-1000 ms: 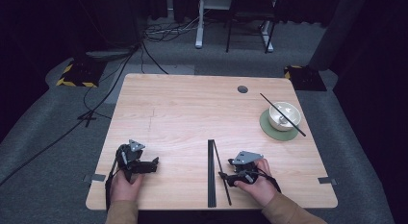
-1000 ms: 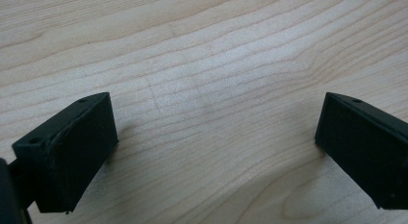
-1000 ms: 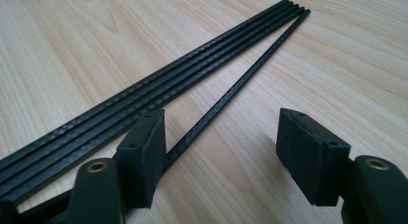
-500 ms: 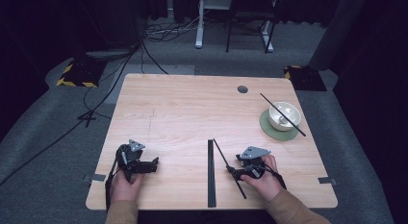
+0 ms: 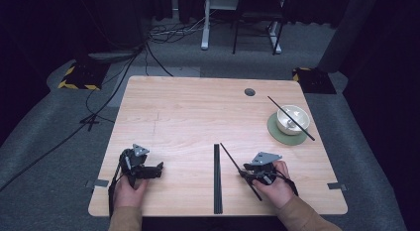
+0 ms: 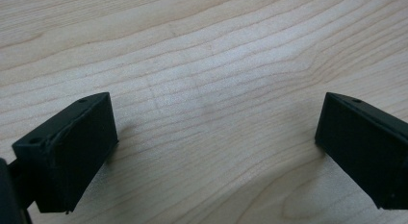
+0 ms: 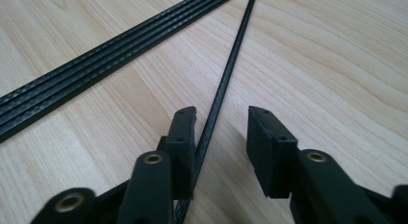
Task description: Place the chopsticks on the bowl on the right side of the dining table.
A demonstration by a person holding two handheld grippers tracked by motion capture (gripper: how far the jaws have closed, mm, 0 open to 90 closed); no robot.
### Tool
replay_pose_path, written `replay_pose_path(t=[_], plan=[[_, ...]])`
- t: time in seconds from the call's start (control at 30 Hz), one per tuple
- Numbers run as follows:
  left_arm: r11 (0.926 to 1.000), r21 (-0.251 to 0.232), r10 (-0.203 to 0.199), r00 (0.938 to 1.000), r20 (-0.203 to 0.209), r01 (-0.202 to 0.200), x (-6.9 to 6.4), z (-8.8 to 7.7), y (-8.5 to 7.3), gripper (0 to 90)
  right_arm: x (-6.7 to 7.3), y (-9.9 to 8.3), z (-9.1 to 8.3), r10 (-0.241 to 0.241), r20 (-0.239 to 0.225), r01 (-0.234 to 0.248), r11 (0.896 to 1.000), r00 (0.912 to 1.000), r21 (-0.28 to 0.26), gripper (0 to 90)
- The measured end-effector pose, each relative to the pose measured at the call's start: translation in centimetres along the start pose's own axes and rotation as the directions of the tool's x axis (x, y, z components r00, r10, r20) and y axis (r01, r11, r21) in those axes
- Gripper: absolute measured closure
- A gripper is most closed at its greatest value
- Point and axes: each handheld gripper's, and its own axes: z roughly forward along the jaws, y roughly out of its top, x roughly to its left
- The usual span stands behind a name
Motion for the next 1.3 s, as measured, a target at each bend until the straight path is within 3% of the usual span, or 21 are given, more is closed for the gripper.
replay_pose_path(t=[0.07,0.57,0.9,1.3], plan=[[1.0000,0.000,0.000,1.0000,-0.001,0.000,0.0,0.0,0.0,1.1,-0.1,-0.1,-0.1,0.011,-0.001,-0.011,1.000,0.9999,0.001,71.9],[1.0000,-0.003,0.001,1.0000,-0.001,-0.001,0.0,0.0,0.0,1.1,-1.2,-0.4,-0.4,0.038,0.026,-0.038,0.999,0.9989,-0.002,85.6],[1.0000,-0.001,0.001,1.0000,-0.002,-0.001,0.0,0.0,0.0,1.1,-1.7,-0.6,-0.4,0.049,0.063,-0.048,0.999,0.9969,-0.015,86.9],[1.0000,0.000,0.000,1.0000,-0.001,0.000,0.0,0.0,0.0,1.1,-2.2,-0.2,-1.7,0.054,0.036,-0.052,0.998,0.9979,-0.043,87.0]])
